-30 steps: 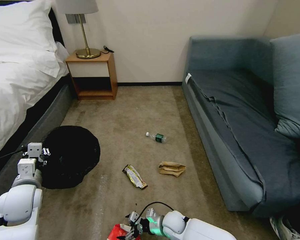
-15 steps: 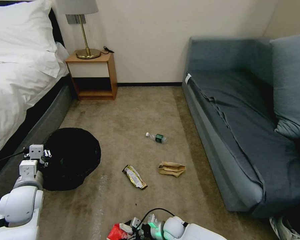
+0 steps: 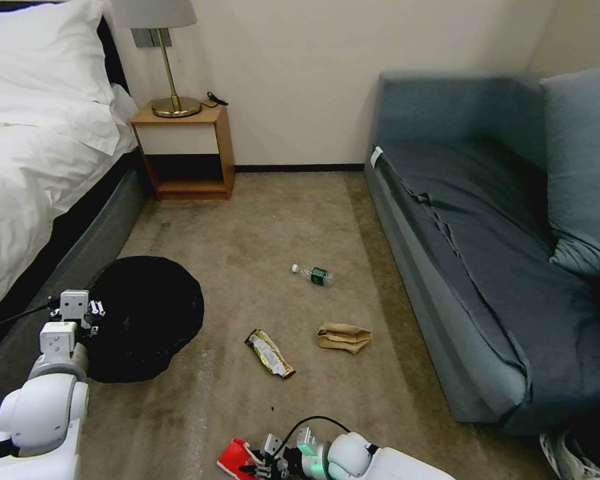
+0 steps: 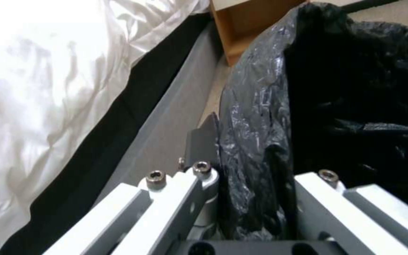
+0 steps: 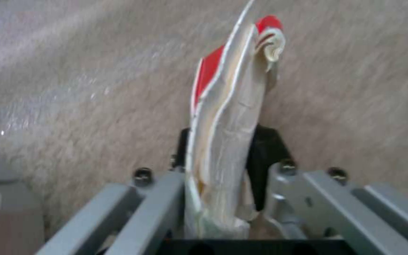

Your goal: Pick up the trash bin, then pick up the garbage on the floor and place it into the trash bin.

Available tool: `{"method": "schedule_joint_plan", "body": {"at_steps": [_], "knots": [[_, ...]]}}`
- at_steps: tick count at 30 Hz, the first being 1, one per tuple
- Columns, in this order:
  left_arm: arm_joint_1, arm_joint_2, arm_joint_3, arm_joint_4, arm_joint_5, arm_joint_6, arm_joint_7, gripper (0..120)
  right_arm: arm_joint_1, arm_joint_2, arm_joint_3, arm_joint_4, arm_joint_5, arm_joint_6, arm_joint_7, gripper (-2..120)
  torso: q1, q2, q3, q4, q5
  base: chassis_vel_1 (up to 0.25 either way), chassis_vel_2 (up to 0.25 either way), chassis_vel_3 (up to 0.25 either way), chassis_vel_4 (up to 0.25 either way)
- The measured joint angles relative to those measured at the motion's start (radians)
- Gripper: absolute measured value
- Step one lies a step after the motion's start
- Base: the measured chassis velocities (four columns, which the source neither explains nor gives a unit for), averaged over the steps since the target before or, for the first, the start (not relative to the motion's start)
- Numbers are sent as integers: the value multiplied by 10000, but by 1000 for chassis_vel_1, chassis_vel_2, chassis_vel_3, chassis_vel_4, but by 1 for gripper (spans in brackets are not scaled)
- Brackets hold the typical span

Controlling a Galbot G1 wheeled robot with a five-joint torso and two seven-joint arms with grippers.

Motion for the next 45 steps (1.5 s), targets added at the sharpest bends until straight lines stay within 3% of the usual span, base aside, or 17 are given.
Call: {"method": "schedule_joint_plan", "body": {"at_steps": [2,15,20,29,35,45], "knots": [[6,-35,2,0,23,-13,1,5,196,-116,-21,252,137,-69,26,0,0,0,0,0,-1,0,0,0,0],[-100,-44,28,139,21,-21,4,5,950,-217,917,861,289,60,-2,0,0,0,0,1,-2,0,0,0,0],[-336,164,90,236,-111,88,-6,5,1436,-288,1623,1275,501,73,-24,0,0,-1,1,1,-1,0,0,0,0],[-1005,32,423,747,-249,152,7,5,2572,-487,2023,1590,889,-39,12,0,0,0,1,-1,-2,0,0,0,0],[-1746,-172,792,1300,-235,261,-7,5,4282,17,843,899,1306,-102,151,0,1,-1,2,1,-2,0,0,0,0],[-1867,-324,902,1481,-204,195,11,5,6075,975,44,-89,1685,-222,320,0,1,-1,2,2,-4,0,0,0,0]]}}
